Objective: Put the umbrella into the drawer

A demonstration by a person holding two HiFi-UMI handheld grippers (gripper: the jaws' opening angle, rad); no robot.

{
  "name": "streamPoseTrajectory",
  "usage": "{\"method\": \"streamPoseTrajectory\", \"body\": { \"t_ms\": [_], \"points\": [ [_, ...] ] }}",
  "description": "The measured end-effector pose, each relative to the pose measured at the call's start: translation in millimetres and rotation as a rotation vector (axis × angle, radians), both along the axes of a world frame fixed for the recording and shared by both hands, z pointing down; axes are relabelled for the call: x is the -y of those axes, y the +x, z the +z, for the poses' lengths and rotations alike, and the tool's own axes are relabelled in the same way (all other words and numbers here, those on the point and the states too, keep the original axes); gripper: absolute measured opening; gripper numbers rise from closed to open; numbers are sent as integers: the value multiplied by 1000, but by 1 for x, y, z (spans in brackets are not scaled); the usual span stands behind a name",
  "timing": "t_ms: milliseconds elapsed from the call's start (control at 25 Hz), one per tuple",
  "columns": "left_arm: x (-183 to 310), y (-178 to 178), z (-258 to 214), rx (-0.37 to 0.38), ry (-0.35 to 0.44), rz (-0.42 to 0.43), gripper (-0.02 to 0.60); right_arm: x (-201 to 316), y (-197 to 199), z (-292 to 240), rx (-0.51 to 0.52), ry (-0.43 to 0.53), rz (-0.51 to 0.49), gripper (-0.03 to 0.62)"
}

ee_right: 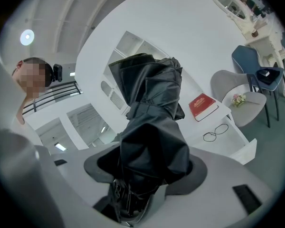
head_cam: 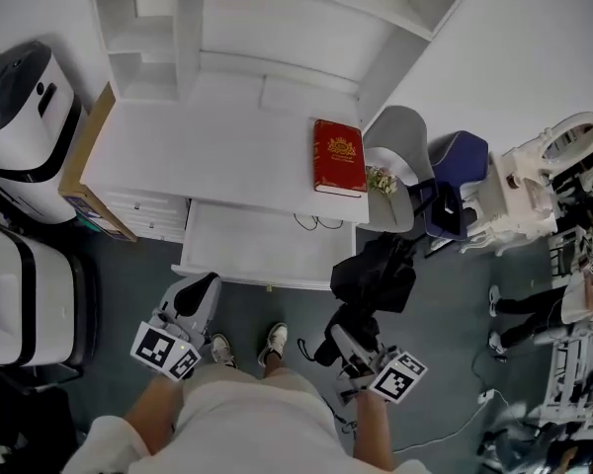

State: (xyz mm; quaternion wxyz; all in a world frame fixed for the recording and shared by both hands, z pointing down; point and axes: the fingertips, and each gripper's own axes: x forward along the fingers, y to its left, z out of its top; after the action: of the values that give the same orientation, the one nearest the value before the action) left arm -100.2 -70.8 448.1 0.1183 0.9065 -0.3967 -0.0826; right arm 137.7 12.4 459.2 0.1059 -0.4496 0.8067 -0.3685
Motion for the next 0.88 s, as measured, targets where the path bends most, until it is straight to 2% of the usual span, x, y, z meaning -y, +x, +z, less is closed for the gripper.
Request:
{"method": "streamPoseTrajectory", "body": {
  "t_ms": [240,520,720,880],
  "points": [
    [27,34,-5,20,-10,-54,15,39,34,16,9,-20,-60,261],
    [48,65,-12,83,1,-112,15,80,53,57,-65,-64,-166,261],
    [53,70,-5,113,-36,-163,15,100,53,100,-87,-153,-251,259],
    [49,63,12,128,-86,-212,15,115,52,143,-152,-230,-307,256]
  ]
}}
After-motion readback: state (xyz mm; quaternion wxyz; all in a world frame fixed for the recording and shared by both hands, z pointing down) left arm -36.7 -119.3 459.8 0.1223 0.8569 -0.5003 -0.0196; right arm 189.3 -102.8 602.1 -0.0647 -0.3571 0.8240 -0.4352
